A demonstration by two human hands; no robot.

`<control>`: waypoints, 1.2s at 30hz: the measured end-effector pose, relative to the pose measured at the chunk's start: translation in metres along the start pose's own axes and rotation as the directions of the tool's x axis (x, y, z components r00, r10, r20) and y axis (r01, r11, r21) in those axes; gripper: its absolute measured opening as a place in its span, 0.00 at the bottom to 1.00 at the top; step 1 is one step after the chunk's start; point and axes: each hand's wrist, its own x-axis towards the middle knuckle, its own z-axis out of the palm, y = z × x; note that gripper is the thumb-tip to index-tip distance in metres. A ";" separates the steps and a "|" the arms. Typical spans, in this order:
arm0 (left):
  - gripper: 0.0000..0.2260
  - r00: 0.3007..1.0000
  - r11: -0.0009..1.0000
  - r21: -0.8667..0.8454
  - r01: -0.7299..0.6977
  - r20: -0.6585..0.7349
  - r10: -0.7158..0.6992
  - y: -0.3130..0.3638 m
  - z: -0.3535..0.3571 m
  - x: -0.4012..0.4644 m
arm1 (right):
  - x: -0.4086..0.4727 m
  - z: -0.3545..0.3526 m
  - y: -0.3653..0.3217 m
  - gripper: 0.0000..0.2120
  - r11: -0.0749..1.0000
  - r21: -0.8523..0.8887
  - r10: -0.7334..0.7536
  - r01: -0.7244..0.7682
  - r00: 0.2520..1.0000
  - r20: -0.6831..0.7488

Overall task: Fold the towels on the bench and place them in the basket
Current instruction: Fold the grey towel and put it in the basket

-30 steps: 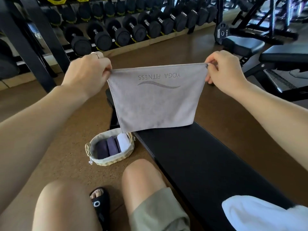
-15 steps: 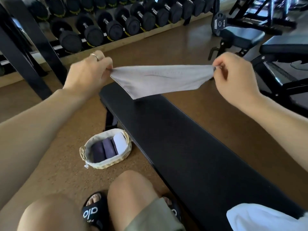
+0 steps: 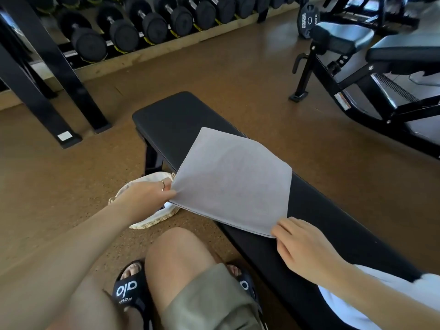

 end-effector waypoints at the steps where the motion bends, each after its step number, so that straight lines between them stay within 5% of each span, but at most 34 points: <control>1: 0.09 1.000 1.000 0.027 0.013 0.020 -0.014 0.001 -0.001 0.000 | 0.000 0.000 -0.004 0.05 1.000 -0.004 0.001 -0.001 1.000 0.013; 4: 0.11 0.997 0.999 0.011 0.046 0.061 -0.047 0.009 -0.006 0.002 | 0.001 -0.001 -0.012 0.07 1.000 0.018 0.016 -0.017 0.999 0.030; 8: 0.11 0.998 0.999 -0.043 0.032 -0.058 -0.035 0.008 0.017 0.004 | 0.000 -0.003 -0.019 0.07 0.998 0.041 0.046 -0.049 0.996 0.074; 15: 0.17 0.993 0.997 0.010 0.071 0.088 -0.072 0.024 0.001 0.008 | 0.010 -0.021 -0.019 0.05 0.960 0.224 0.098 -0.170 0.949 0.299; 19: 0.11 0.980 0.949 -0.300 0.098 -0.139 -0.145 0.065 -0.055 0.011 | 0.050 -0.034 0.024 0.08 0.809 0.432 0.383 -0.399 0.915 0.127; 22: 0.18 0.994 0.842 -0.535 -0.068 -0.112 0.008 0.118 -0.092 0.022 | 0.096 -0.026 0.077 0.17 0.681 0.387 0.637 -0.621 0.764 0.106; 26: 0.26 0.969 0.883 -0.417 -0.214 -0.201 0.141 0.191 -0.115 0.031 | 0.136 -0.014 0.118 0.33 0.442 0.406 0.743 -0.800 0.580 0.334; 30: 0.20 0.937 0.916 -0.277 -0.289 -0.276 0.212 0.224 -0.112 0.030 | 0.145 -0.009 0.127 0.32 0.261 0.541 0.752 -0.799 0.520 0.405; 36: 0.11 0.947 0.956 -0.142 -0.258 -0.230 0.222 0.236 -0.116 0.030 | 0.137 -0.012 0.137 0.32 0.026 0.508 0.703 -0.861 0.377 0.603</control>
